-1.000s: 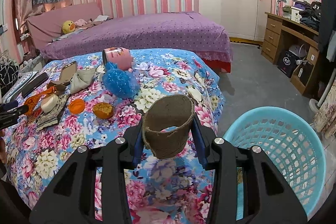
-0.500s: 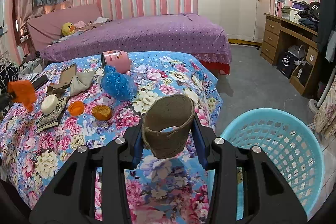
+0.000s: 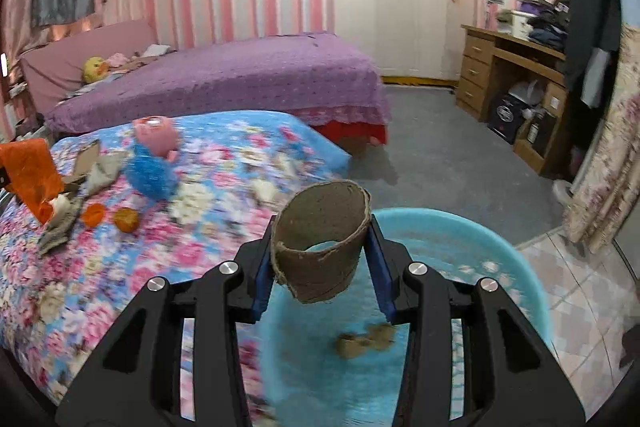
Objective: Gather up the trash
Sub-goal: 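Carry the orange bag in the left tool and the cup in the right tool over the basket, then open the left tool to drop the orange bag while the right tool releases the cup into the basket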
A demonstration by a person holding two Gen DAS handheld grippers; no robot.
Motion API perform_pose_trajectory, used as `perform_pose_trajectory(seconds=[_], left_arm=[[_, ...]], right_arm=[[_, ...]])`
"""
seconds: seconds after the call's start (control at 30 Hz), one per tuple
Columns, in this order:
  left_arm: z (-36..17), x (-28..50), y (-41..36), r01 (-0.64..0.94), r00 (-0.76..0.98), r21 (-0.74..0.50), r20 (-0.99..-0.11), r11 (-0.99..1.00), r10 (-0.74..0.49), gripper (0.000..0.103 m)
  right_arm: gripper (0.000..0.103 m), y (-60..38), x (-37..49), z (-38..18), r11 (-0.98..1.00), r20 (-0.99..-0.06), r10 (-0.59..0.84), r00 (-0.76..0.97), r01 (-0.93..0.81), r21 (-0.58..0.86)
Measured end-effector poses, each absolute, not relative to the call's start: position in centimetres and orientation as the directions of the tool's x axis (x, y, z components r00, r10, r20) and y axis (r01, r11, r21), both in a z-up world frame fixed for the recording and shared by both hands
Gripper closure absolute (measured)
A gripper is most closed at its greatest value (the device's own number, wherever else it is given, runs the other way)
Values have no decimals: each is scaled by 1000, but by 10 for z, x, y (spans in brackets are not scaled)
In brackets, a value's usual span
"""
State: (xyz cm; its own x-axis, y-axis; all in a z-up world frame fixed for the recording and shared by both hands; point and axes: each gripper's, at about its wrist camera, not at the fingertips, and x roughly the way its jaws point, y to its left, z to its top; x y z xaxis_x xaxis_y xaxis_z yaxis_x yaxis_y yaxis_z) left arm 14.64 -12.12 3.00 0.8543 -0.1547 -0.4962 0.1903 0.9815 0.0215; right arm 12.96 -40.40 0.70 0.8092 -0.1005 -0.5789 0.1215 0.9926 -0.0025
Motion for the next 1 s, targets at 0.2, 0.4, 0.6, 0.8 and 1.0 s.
perform_pose_trajectory(seconds=[0.2,0.4,0.6,0.8,1.0], left_arm=[[18,148,-201,302,812,-24,-517,953,-270,97],[1,143,-270,407,756,-51,-542,912,-368,97],[-13,143,-322,480,690,-91,-575,873,-440,97],[-28,145,-361,534,628,-104,-615,839,-476,97],[-47,150,-377,554,564,-97,-687,827,-458,89]], right_arm=[[61,-463,110,2,978,-595,-185,782,206,-34],[61,-500,90,-6,965,-610,-234,757,259,-49],[61,-515,81,-10,954,-606,-250,755,298,-23],[61,-528,77,-13,945,-612,-265,745,327,-10],[61,-533,75,-17,943,-620,-263,740,334,-2]])
